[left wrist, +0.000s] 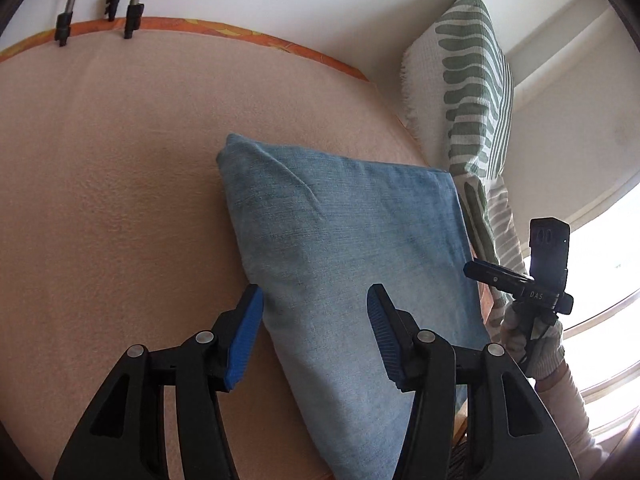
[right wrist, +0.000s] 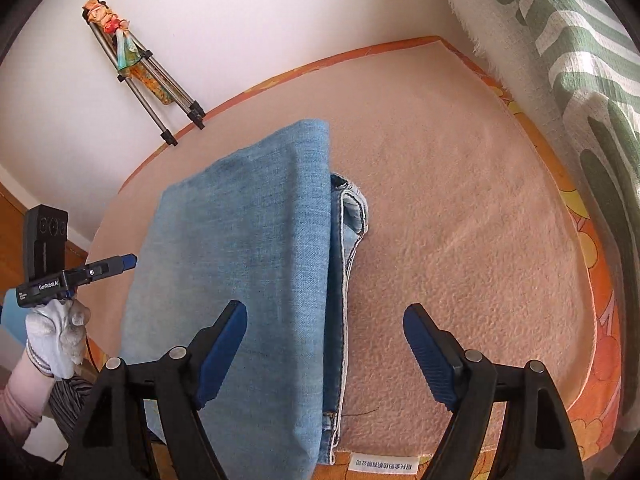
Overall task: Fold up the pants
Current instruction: 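Grasp the jeans end with the left gripper while the right gripper grasps beside it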
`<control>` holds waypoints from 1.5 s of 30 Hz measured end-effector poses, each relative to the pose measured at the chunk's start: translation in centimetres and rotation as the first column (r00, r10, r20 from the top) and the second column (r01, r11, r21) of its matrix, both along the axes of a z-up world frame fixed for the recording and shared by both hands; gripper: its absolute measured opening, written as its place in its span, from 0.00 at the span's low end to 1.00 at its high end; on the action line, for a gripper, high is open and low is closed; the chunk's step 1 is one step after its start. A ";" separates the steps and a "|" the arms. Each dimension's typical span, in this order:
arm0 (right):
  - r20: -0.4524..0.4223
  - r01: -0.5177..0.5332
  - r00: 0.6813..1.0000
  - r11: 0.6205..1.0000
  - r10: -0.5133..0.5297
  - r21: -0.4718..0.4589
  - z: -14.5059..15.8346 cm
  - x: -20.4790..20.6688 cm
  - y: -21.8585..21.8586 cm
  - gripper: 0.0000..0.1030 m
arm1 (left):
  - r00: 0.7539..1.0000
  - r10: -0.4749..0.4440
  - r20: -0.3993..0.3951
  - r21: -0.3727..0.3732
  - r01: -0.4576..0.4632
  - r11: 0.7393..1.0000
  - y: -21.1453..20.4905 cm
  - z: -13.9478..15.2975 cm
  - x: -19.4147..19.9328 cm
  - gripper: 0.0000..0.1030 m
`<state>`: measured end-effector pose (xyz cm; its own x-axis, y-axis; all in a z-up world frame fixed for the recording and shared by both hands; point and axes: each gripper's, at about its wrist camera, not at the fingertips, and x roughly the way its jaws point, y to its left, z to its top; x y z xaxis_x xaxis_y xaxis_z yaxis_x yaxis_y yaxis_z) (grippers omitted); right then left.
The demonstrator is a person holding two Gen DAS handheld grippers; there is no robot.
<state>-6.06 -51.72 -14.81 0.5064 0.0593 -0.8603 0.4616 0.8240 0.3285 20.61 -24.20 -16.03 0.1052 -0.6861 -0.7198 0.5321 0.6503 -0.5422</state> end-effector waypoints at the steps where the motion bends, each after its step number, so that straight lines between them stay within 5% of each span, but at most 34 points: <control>1: 0.007 -0.004 1.000 1.000 0.004 0.016 -0.4 0.3 -0.3 0.80 | 1.000 -0.001 -0.006 -0.002 0.001 1.000 -0.2 -0.3 0.2 0.52; 15: 0.122 -0.130 0.985 0.988 0.120 0.077 -2.6 4.2 0.6 0.81 | 1.000 -0.013 -0.027 -0.064 0.011 0.998 -0.2 -2.6 1.2 0.56; 18: 0.143 -0.145 0.982 0.979 0.124 0.146 -3.2 4.7 1.0 0.62 | 1.000 -0.006 -0.029 -0.090 0.003 0.996 -0.6 -2.6 1.2 0.56; 22: 0.163 -0.127 0.982 0.978 0.100 0.164 -3.4 4.6 1.2 0.54 | 0.999 0.015 -0.042 -0.121 -0.020 0.992 -0.9 -2.7 1.5 0.55; 30: 0.182 -0.070 0.982 0.984 0.040 0.163 -2.3 3.7 1.7 0.28 | 0.997 0.068 -0.043 -0.147 -0.074 0.986 -0.9 -2.7 1.1 0.21; 45: 0.268 -0.091 0.960 0.994 0.074 0.054 4.4 2.7 5.5 0.19 | 0.993 0.030 0.117 -0.215 -0.004 0.977 -0.2 3.2 -1.9 0.14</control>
